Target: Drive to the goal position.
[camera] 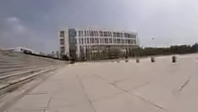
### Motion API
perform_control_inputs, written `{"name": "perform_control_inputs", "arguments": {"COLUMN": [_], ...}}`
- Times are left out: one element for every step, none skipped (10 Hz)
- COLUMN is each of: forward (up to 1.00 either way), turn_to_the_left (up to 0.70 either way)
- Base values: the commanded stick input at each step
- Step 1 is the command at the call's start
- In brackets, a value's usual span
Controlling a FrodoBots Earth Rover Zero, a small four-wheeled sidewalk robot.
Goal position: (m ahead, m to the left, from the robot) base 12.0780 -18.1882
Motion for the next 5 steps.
{"name": "perform_control_inputs", "arguments": {"forward": [0.7,0.7,0.7,0.7,0.7], "turn_to_the_left": [0.0,0.0,0.0,0.0,0.0]}}
